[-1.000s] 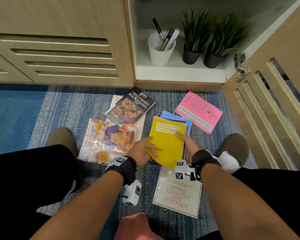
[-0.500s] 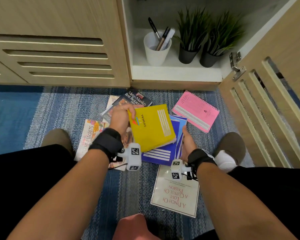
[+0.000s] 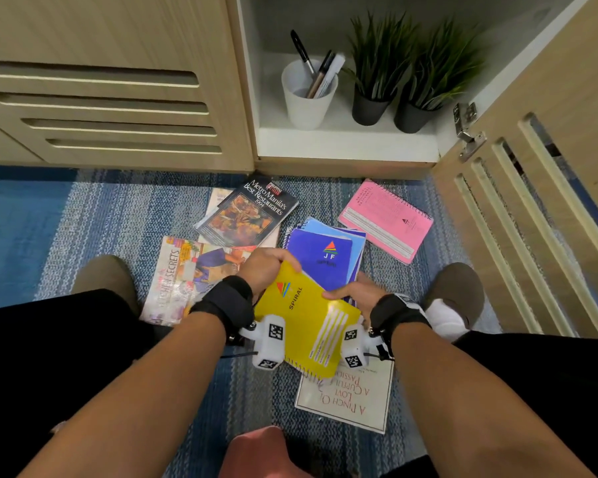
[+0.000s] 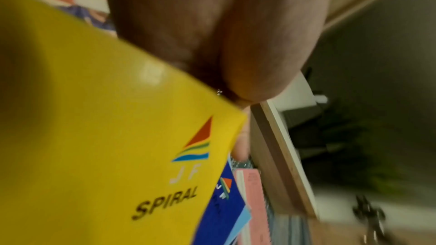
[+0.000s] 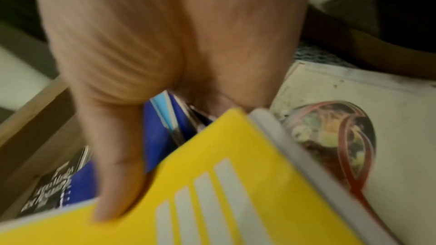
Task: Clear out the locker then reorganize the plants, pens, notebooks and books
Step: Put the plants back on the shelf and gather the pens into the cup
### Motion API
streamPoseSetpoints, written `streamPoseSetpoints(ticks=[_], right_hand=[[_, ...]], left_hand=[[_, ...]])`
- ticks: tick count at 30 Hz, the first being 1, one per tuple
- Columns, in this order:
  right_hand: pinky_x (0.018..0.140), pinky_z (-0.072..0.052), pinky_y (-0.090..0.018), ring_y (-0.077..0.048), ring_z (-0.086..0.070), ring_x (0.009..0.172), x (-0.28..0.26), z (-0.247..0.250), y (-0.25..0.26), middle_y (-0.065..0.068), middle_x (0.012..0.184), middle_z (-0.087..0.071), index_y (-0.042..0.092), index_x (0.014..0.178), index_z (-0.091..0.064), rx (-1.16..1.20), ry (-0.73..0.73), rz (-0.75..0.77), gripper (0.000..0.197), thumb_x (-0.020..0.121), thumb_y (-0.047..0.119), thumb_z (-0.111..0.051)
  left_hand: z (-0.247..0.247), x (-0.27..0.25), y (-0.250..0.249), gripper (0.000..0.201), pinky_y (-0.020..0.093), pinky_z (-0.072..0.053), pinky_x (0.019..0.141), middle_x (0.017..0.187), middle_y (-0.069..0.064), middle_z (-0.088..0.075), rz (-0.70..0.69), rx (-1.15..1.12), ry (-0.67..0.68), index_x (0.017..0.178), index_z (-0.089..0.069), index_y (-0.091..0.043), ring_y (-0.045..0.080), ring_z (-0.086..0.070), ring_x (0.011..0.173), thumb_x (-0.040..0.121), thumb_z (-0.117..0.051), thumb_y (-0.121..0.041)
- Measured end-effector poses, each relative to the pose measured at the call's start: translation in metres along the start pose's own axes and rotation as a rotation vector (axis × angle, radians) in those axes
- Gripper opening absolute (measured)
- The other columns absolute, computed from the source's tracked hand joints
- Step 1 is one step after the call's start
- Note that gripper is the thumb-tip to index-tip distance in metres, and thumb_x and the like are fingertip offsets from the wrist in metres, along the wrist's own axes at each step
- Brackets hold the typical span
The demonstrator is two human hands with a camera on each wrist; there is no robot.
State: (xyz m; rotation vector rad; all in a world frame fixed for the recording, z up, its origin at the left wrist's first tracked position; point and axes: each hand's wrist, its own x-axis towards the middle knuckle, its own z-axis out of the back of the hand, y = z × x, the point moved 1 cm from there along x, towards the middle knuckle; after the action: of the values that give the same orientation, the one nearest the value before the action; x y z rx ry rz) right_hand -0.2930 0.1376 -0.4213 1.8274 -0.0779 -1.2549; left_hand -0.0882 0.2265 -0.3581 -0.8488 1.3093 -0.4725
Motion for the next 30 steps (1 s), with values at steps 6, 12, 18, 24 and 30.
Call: streamPoseSetpoints(ticks=[6,12,18,24,30], right_hand=[[0.099,-0.051,-0.049,-0.031,-0.067,0.104,0.021,0.011,-0.015,-0.008,0.115,-0.073,0.013,0.113,-0.07,-0.086,-0.238,-0.053,0.039,0.075,0.014,-0.082],[0.102,-0.043,-0.062,-0.04,-0.062,0.098,0.017,0.002,-0.005,-0.015,0.101,-0.069,-0.004,0.106,-0.065,0.014,-0.201,-0.101,0.017,0.093,0.005,-0.06],[0.1,-0.049,-0.055,-0.04,-0.066,0.109,0.003,0.0,-0.002,-0.017,0.119,-0.07,0.009,0.123,-0.067,0.279,-0.015,-0.147,0.037,0.087,0.019,-0.071],[0.063,-0.059,-0.043,-0.031,-0.072,0.088,0.002,-0.004,-0.005,-0.019,0.119,-0.069,0.008,0.129,-0.06,0.259,-0.135,-0.162,0.043,0.087,0.0,-0.068],[0.058,-0.061,-0.037,-0.025,-0.075,0.078,-0.02,0.001,0.007,-0.011,0.101,-0.075,0.008,0.123,-0.061,0.355,0.007,-0.141,0.032,0.093,-0.004,-0.056]], left_hand=[[0.029,0.019,0.007,0.04,0.036,-0.047,0.085,0.117,0.017,-0.063,0.082,0.379,-0.291,0.133,-0.047,-0.016,0.031,-0.061,0.096,0.095,-0.056,-0.024],[0.015,0.019,0.037,0.128,0.051,-0.054,0.092,0.157,0.015,-0.025,0.296,0.294,-0.36,0.151,-0.011,-0.012,0.039,-0.046,0.131,0.05,-0.075,-0.058],[-0.016,-0.005,0.018,0.056,0.031,-0.044,0.068,0.086,0.003,-0.057,-0.276,0.146,-0.521,0.118,-0.043,-0.021,0.022,-0.06,0.08,0.074,-0.047,0.013],[-0.025,0.001,-0.002,0.069,0.037,-0.044,0.104,0.136,0.006,-0.053,-0.172,0.157,-0.279,0.145,-0.035,-0.019,0.023,-0.05,0.13,0.086,-0.065,-0.002],[-0.013,-0.002,0.034,0.077,0.035,-0.047,0.096,0.142,0.003,-0.051,0.118,0.047,-0.147,0.142,-0.042,-0.011,0.023,-0.057,0.123,0.08,-0.079,-0.039]])
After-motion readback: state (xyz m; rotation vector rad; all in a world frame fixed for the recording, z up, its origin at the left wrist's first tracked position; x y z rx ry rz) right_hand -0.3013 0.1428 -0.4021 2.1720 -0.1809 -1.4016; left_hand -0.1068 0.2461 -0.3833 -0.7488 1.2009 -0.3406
